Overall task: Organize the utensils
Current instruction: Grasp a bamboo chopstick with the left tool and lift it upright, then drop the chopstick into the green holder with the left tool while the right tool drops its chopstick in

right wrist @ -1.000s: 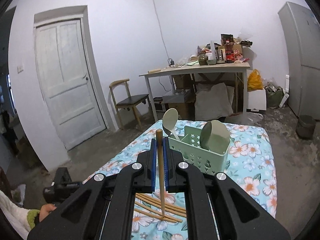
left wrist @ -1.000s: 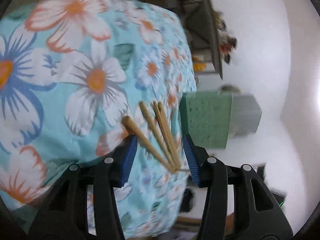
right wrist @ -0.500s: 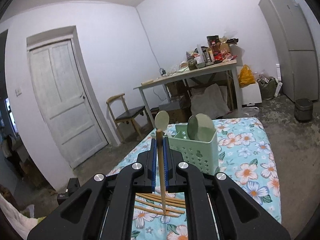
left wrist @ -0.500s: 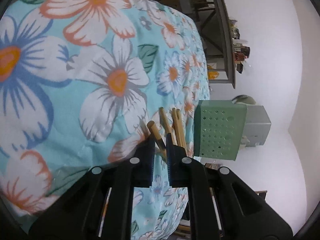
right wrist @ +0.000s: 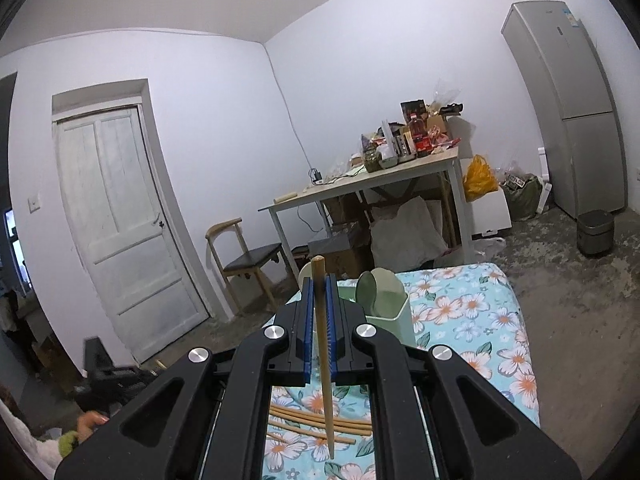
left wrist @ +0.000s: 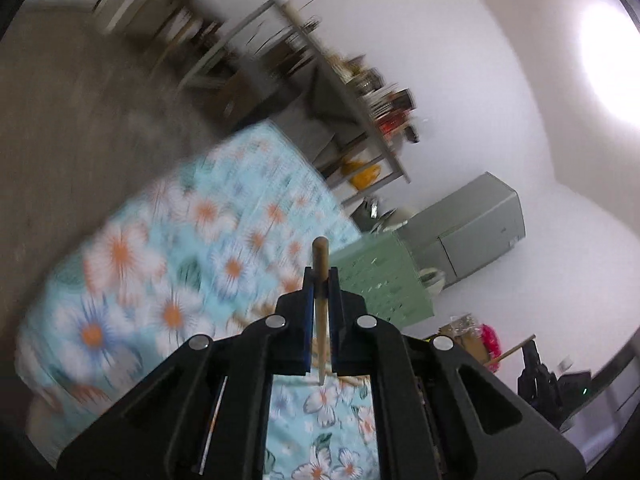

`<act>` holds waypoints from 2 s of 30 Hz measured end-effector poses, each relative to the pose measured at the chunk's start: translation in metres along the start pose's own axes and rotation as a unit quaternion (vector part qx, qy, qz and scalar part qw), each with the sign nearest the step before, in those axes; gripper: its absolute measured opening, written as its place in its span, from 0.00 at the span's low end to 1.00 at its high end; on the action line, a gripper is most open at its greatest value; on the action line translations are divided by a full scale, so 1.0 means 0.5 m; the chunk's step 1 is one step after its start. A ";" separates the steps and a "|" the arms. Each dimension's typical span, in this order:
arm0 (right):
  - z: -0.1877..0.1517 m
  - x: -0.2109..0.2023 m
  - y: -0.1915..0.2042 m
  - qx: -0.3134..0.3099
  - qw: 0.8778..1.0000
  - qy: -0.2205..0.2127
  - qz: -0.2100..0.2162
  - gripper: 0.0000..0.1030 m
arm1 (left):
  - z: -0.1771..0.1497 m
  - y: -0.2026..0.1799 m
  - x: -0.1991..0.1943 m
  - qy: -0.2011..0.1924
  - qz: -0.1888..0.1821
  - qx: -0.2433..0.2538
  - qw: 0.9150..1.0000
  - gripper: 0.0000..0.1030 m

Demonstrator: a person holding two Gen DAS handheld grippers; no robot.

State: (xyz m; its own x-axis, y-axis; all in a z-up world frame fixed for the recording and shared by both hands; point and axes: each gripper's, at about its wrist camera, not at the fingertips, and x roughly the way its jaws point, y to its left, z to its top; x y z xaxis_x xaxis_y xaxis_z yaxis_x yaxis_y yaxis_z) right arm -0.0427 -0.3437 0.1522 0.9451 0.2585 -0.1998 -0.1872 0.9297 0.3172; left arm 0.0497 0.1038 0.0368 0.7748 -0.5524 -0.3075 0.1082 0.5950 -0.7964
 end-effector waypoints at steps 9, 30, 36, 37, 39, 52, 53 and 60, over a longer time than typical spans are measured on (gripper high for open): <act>0.005 0.016 0.004 0.003 1.000 -0.007 0.003 0.06 | 0.092 -0.164 -0.040 -0.065 -0.076 0.126 0.987 0.05; 0.030 0.069 -0.037 0.023 0.999 -0.028 0.040 0.06 | 0.082 -0.387 0.316 -0.046 -0.068 0.299 0.951 0.05; 0.036 0.081 -0.042 0.021 0.998 -0.027 0.043 0.06 | 0.054 -0.368 0.393 0.010 -0.038 0.296 0.954 0.08; 0.039 0.083 -0.040 0.019 0.999 -0.027 0.043 0.06 | 0.052 -0.362 0.400 0.015 -0.038 0.290 0.956 0.12; 0.046 0.087 -0.035 0.015 0.998 -0.028 0.044 0.06 | 0.053 -0.352 0.406 0.018 -0.034 0.278 0.960 0.39; 0.180 0.136 0.038 -0.047 0.994 -0.079 0.065 0.06 | 0.094 -0.284 0.272 -0.031 -0.016 0.249 0.968 0.75; 0.193 0.142 0.043 -0.051 0.993 -0.084 0.066 0.06 | 0.093 -0.272 0.258 -0.030 -0.013 0.247 0.968 0.75; 0.263 0.219 0.074 -0.072 0.991 -0.097 0.063 0.06 | 0.053 -0.153 0.176 0.008 0.016 0.228 0.974 0.77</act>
State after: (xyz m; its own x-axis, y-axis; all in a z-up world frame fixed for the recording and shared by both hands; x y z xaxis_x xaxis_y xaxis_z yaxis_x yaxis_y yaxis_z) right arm 0.0890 -0.3158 0.2639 0.9432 0.3316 0.0201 -0.3291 0.9248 0.1908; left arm 0.1263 0.0252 0.0845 0.7731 -0.5360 -0.3390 0.3521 0.8074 -0.4735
